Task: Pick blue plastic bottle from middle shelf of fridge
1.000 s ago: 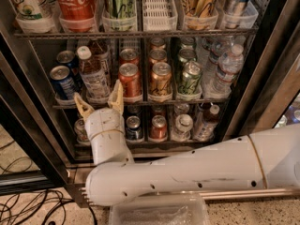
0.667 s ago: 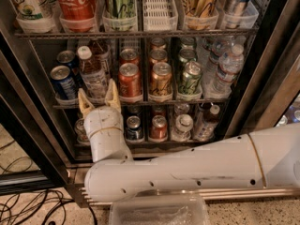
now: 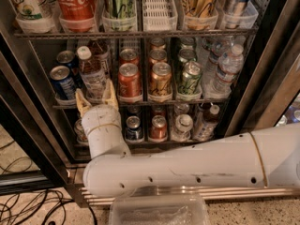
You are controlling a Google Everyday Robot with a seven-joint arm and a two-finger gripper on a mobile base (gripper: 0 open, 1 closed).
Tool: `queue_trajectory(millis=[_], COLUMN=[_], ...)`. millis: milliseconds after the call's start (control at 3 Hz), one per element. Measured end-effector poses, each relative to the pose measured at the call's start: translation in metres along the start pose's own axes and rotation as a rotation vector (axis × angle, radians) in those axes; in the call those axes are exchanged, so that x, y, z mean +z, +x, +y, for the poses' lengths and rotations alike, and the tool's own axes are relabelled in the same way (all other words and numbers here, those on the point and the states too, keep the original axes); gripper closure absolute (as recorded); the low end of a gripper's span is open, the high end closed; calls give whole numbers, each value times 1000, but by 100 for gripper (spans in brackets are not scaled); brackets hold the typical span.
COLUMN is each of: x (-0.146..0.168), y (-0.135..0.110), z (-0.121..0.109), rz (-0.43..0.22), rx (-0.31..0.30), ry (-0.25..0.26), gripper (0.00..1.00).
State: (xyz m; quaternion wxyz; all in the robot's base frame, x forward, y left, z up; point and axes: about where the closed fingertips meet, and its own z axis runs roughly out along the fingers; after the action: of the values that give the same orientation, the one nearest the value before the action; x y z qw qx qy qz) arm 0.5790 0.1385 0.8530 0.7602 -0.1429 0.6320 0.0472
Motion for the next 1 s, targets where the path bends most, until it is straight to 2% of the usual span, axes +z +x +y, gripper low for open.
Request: queue_trajectory(millis=[667, 1000], x=[10, 16], y=[5, 6], z=[-4, -10], rz=[44, 60], rx=[-15, -25], ry=[-7, -4], gripper=[25, 27])
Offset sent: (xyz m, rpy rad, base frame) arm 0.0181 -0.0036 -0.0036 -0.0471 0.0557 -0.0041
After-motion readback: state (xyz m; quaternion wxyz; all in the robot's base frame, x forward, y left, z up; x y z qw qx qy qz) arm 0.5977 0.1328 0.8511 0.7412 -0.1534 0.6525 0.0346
